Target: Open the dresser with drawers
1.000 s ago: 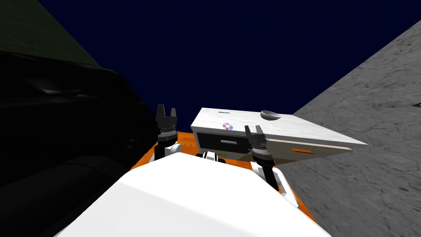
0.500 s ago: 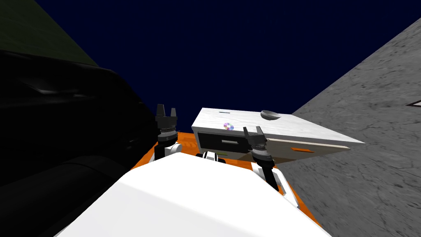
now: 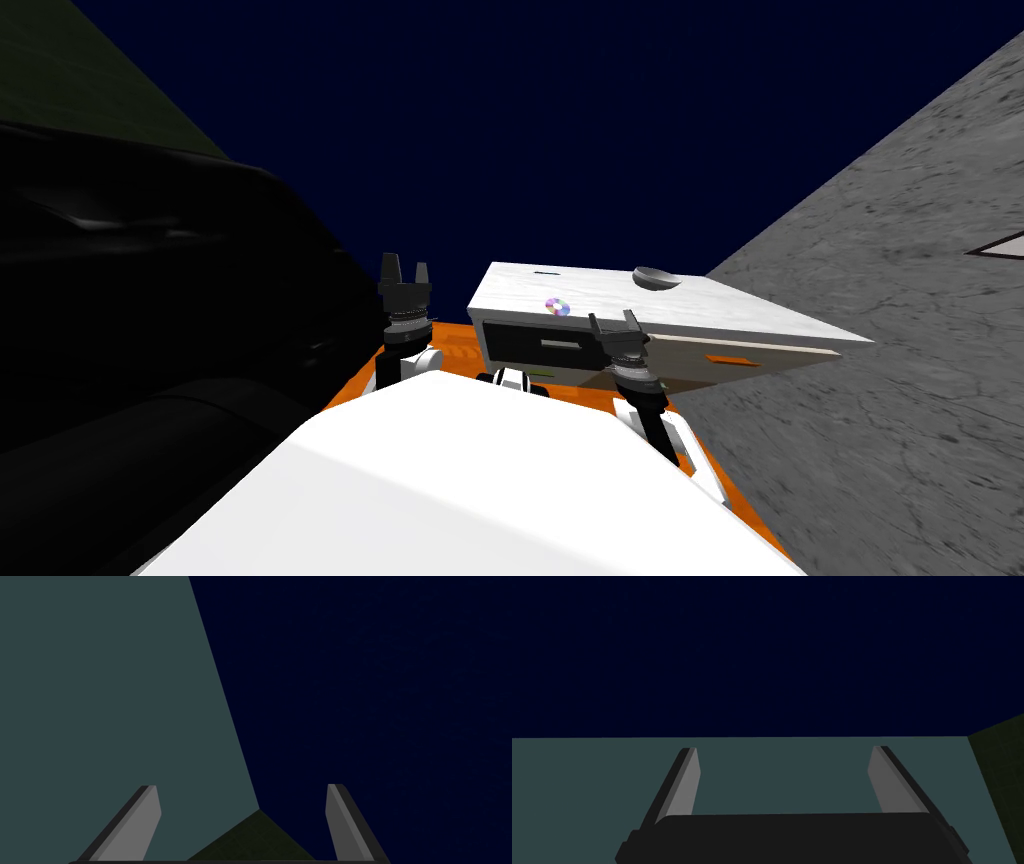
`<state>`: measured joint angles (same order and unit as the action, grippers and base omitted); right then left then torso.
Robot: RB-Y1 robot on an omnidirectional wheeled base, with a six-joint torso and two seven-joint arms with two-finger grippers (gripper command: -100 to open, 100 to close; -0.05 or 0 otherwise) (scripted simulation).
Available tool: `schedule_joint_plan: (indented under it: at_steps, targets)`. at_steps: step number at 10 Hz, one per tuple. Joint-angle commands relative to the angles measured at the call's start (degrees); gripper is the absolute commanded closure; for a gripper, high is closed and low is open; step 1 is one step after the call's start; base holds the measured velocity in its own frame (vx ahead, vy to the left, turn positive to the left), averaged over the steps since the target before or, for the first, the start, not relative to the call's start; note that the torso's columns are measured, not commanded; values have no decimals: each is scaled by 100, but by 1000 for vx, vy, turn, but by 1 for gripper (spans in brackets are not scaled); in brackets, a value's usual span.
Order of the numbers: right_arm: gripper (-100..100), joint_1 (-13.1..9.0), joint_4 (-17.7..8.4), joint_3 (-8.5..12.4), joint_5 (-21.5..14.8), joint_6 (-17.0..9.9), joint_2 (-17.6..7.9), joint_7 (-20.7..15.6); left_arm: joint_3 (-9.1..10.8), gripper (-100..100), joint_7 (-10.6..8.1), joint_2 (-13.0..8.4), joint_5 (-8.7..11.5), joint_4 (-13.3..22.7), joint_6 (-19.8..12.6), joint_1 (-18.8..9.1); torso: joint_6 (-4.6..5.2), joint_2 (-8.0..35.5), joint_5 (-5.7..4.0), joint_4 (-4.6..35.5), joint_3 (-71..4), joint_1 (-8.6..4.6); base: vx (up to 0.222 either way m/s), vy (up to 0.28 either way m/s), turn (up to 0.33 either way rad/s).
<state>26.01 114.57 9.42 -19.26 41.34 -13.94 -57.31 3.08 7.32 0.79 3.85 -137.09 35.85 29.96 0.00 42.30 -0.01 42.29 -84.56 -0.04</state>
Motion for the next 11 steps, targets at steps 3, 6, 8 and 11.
schedule_joint_plan:
  at_steps: [3, 6, 8, 11]
  targets:
    - [-100, -22, -232, 82, -175, 165, -13, -633, -1, 0, 0, 0, 0, 0, 0, 0, -2, -4, 5, -1, -2, 15, -3, 40, -21]
    - [-100, -22, -421, 157, -331, 296, -20, -1064, 0, 0, 0, 0, 0, 0, 0, 0, 0, 0, 1, 0, 0, -2, -5, 37, -29]
    - [-100, -19, -616, 234, -489, 425, -21, -1455, 0, 0, 0, 0, 0, 0, 0, 0, 1, -1, -1, -1, -1, -1, -6, 31, -40]
    - [-100, -11, -815, 312, -647, 550, -19, -1902, 0, 0, 0, 0, 0, 0, 0, 0, -1, -1, 2, 0, -1, 1, -5, 41, -43]
